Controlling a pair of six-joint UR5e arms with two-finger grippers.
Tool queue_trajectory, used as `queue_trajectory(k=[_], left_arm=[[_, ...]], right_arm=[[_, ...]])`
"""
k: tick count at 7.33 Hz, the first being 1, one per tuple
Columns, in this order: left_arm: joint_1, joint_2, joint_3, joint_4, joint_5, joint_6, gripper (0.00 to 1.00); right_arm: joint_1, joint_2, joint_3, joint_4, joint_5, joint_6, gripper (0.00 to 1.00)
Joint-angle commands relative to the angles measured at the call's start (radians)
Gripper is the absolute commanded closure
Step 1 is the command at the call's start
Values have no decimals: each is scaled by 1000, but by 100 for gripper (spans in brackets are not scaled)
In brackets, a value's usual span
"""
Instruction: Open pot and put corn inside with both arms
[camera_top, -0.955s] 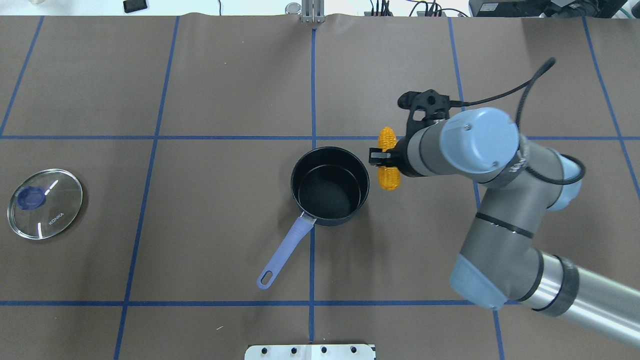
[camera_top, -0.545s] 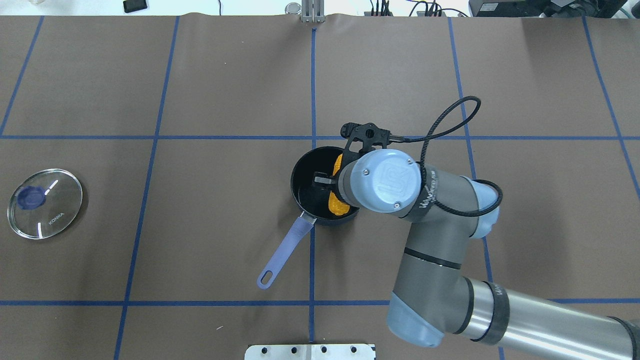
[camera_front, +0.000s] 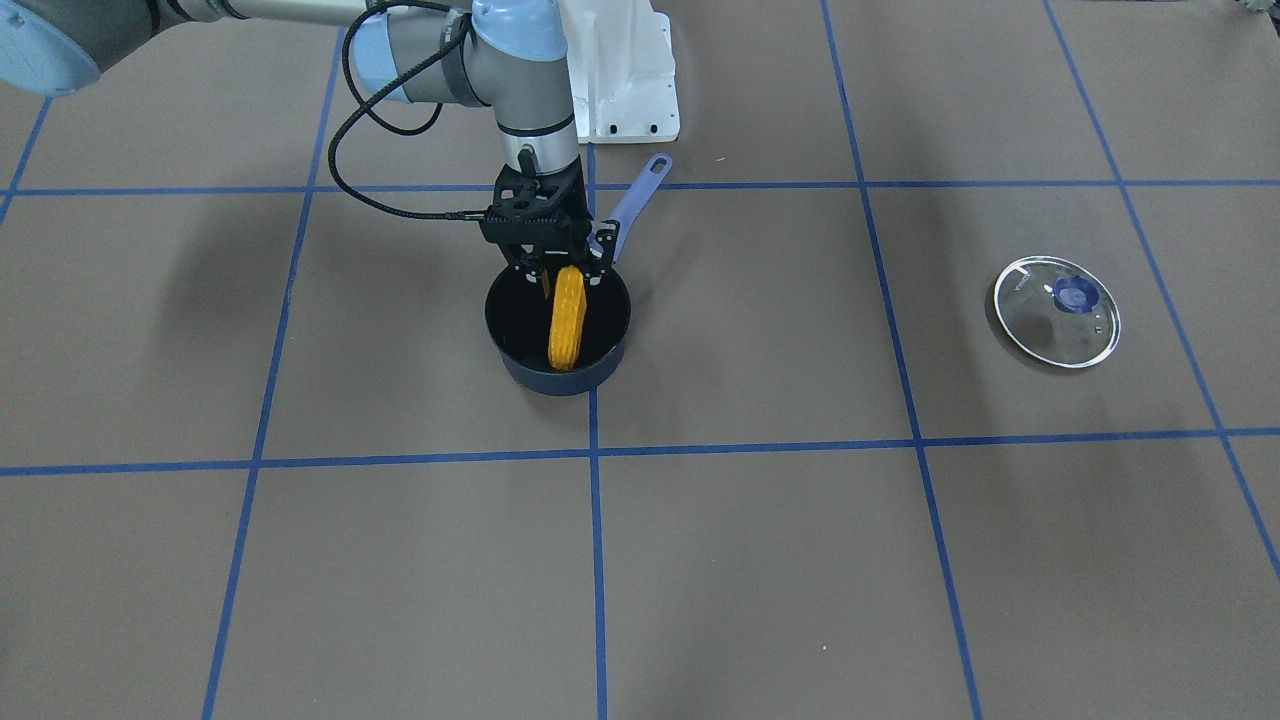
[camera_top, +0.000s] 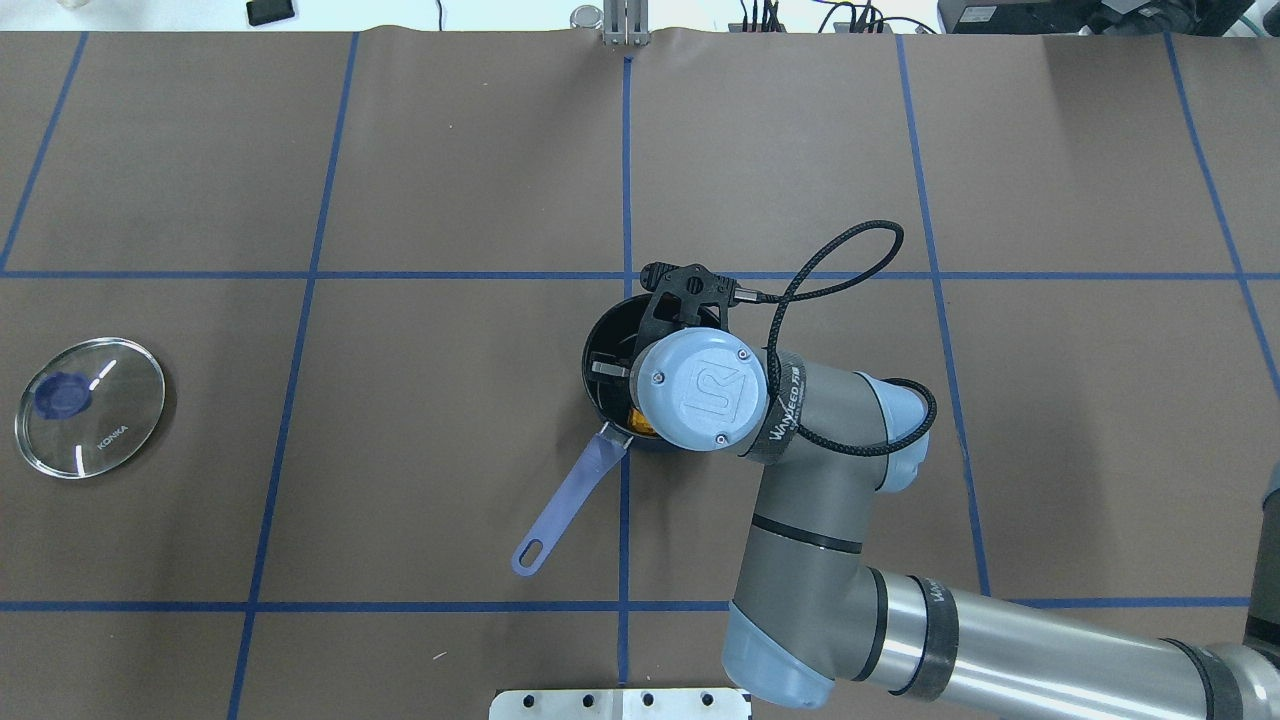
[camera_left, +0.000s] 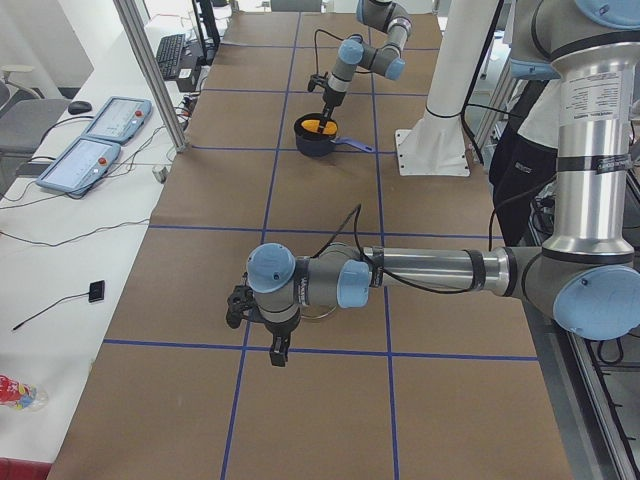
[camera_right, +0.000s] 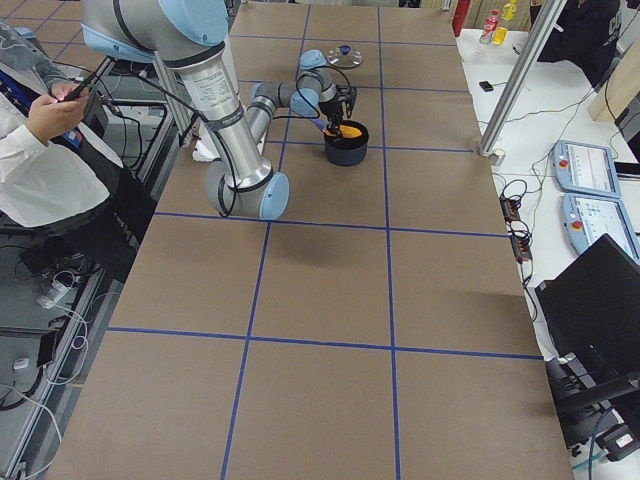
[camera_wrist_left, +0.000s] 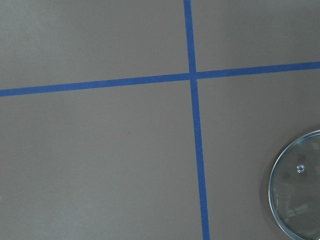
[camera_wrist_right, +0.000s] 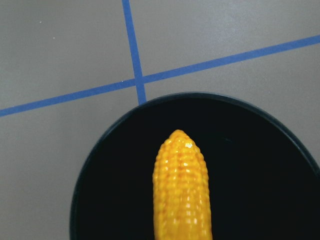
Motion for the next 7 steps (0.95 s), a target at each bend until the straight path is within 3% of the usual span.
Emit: queue_trajectory(k=[1,3,5,7], left_arm=[[0,0,1,0,1,1,1],[0,0,1,3,1,0,1],[0,0,0,12,12,0,1],[-2,29,-15,5,13,4,1]], right_arm=[[18,2,2,-3,-8,-8,0],[121,-1,20,-120,79,-58,0],[326,-58,65,-168,296,-318,0],[534,-163,59,-169,465,-710,0]])
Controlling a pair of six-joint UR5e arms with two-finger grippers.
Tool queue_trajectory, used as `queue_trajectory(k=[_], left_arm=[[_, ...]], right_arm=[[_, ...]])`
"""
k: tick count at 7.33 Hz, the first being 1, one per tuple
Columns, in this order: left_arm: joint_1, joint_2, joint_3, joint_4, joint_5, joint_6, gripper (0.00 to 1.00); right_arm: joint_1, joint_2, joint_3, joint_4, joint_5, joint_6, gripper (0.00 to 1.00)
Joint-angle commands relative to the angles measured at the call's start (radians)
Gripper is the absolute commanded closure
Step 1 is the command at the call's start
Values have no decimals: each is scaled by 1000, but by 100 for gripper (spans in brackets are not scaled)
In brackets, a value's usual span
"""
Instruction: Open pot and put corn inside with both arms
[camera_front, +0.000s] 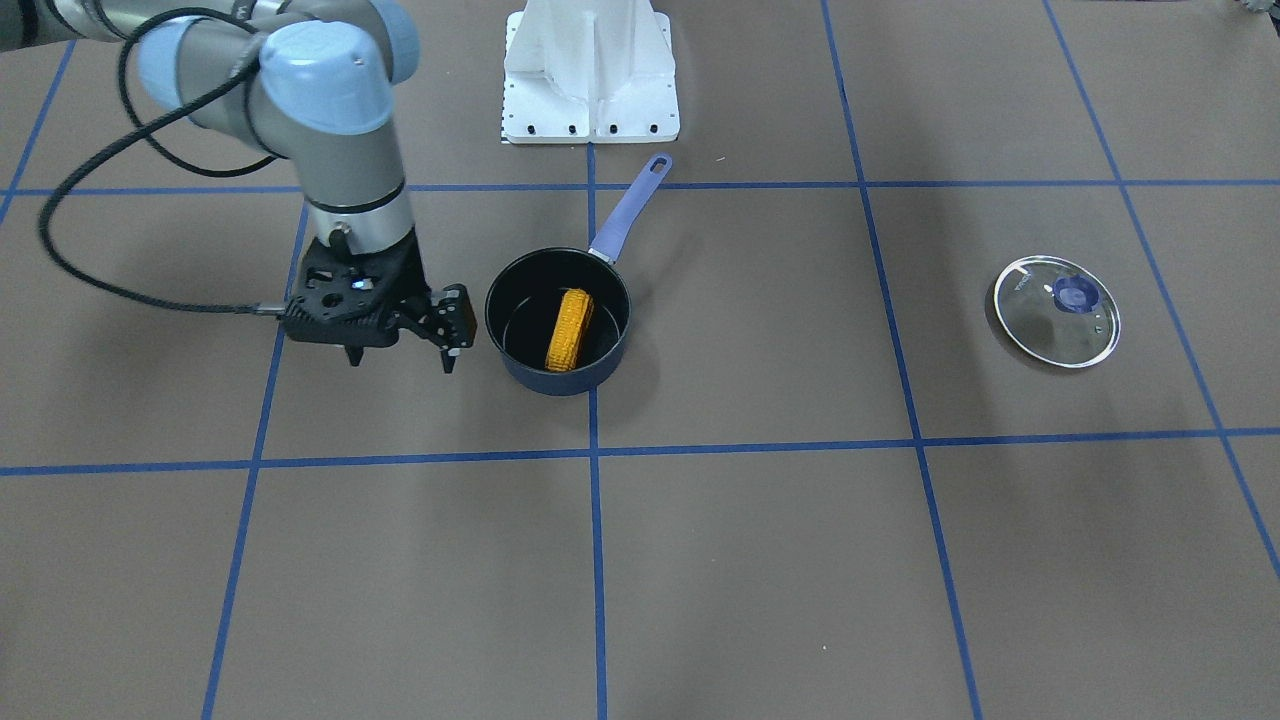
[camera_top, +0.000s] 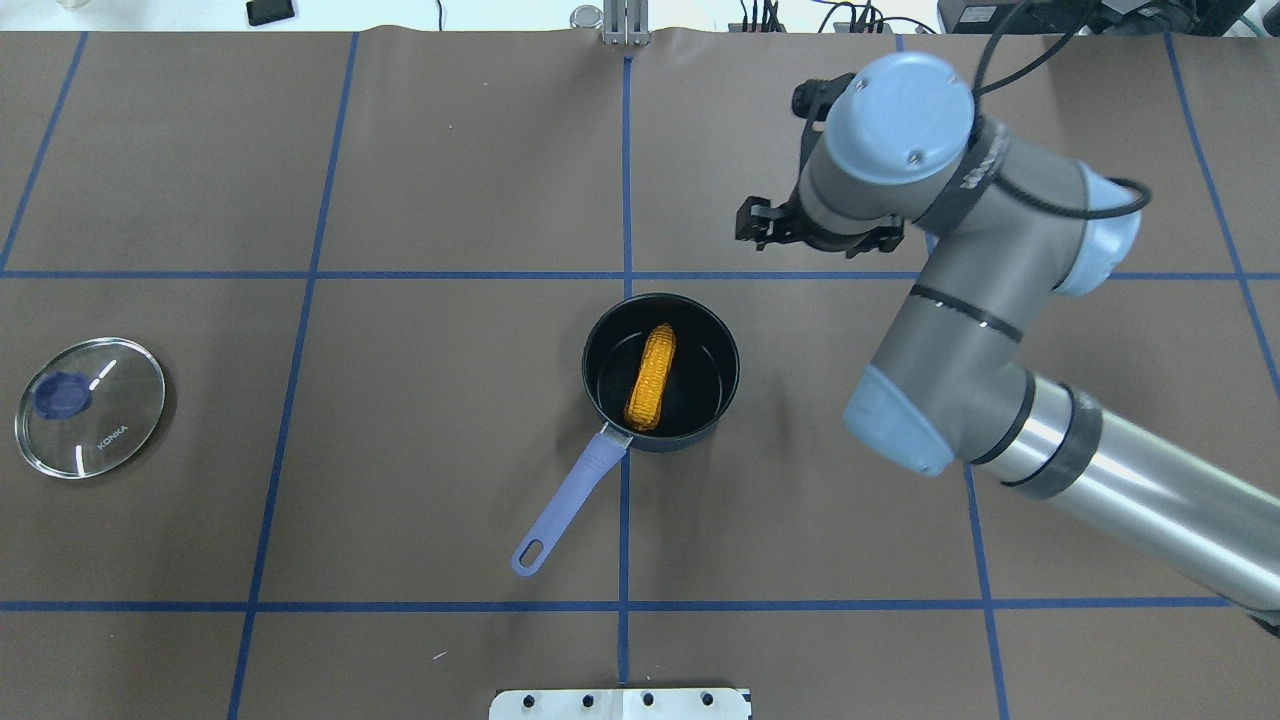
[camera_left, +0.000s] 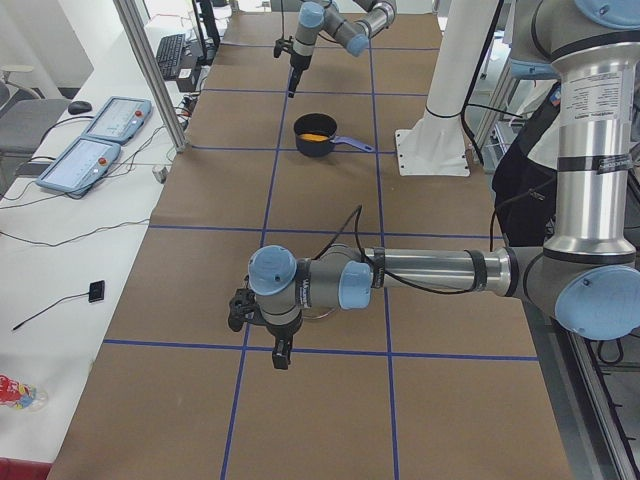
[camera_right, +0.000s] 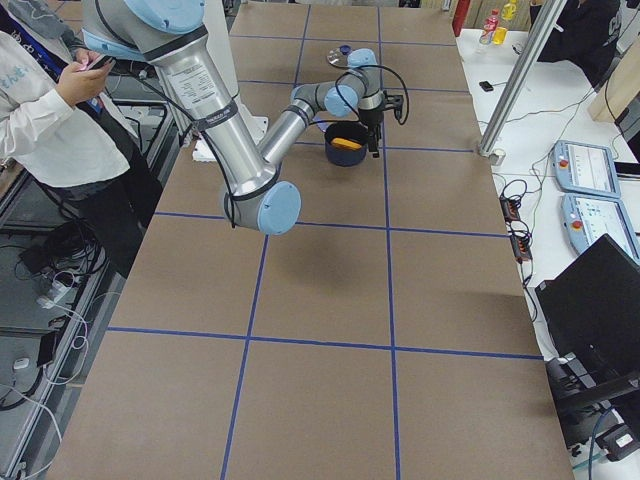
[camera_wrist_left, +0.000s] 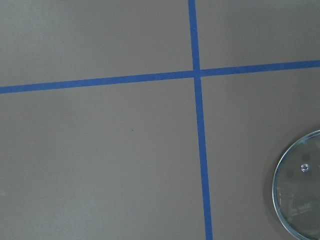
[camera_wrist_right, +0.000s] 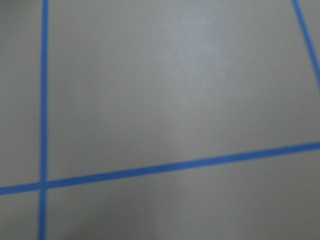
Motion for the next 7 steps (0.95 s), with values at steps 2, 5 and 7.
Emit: queue_trajectory(k=[2,5,7], left_arm=[[-2,13,-16,-3,5,7,1],[-1,20,-27,-3,9,10,1],[-1,20,-27,-3,9,10,1]], right_arm=[[326,-154,-38,-3,216,-595,0],[554,-318,-79,5,348,-1017,0],[653,-419,-82,6,394,-1116,0]])
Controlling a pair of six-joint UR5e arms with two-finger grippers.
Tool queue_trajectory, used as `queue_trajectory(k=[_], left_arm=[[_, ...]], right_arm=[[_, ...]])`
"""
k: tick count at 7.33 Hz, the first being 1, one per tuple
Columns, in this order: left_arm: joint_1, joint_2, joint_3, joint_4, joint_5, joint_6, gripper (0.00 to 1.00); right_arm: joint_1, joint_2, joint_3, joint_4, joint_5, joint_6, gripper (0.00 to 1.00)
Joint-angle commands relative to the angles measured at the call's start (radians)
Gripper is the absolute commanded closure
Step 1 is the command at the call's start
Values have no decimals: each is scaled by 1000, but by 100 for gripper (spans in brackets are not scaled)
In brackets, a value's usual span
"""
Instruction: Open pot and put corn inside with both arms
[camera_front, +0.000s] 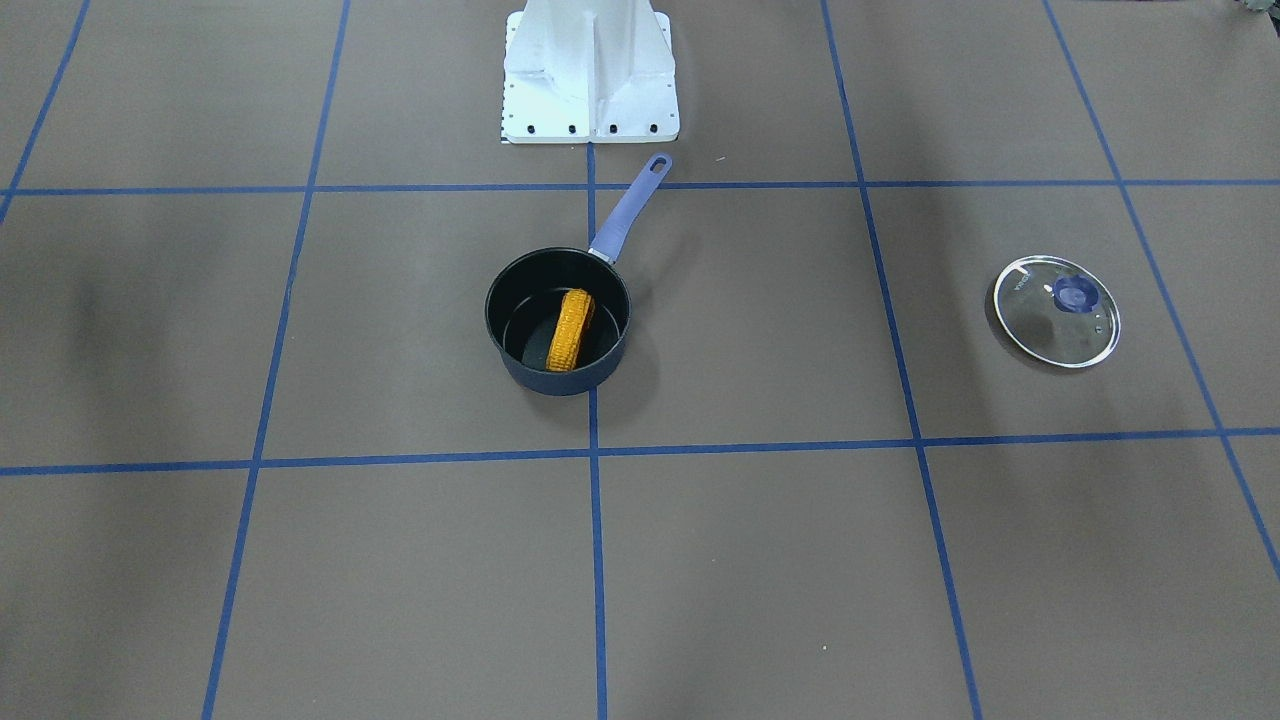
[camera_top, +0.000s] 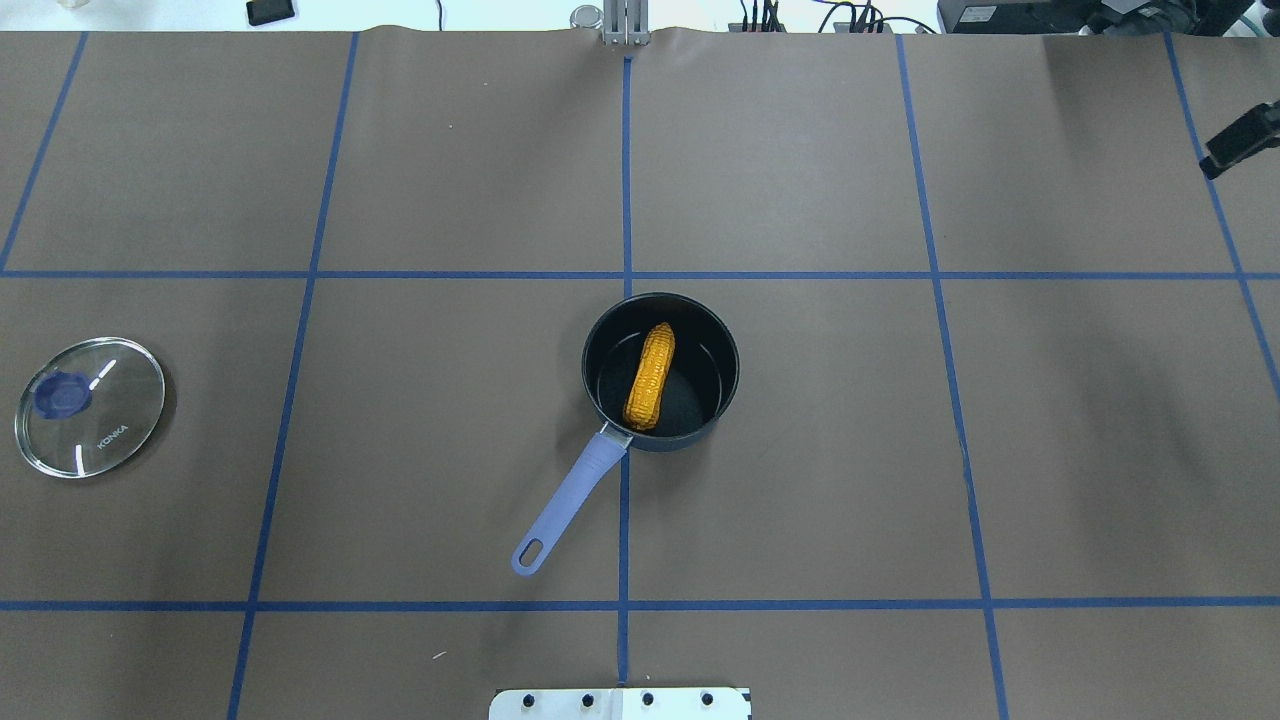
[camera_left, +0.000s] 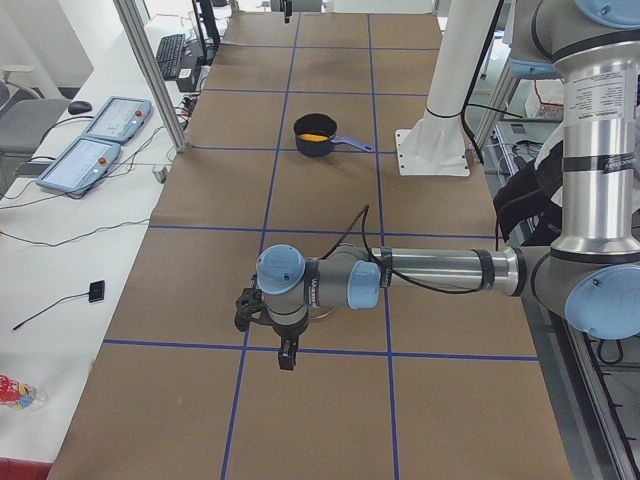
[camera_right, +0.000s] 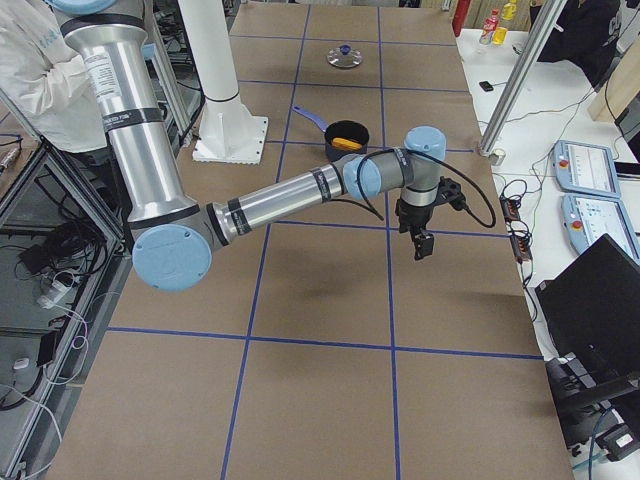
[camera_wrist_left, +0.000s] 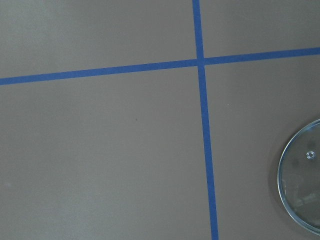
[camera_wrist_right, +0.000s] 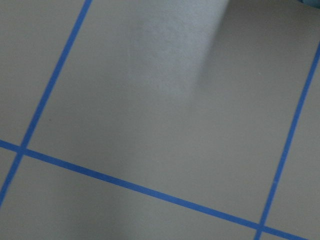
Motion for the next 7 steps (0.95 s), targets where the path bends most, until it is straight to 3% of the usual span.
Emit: queue_trajectory(k=[1,3,7], left_arm=[[0,0,0,0,0,0,1],[0,2,0,2,0,0,1],[0,16,0,-2,0,0,1]], right_arm=[[82,-140,3,3,38,-53,0],[102,-217,1,10,38,-55,0],[102,-221,3,10,38,-52,0]])
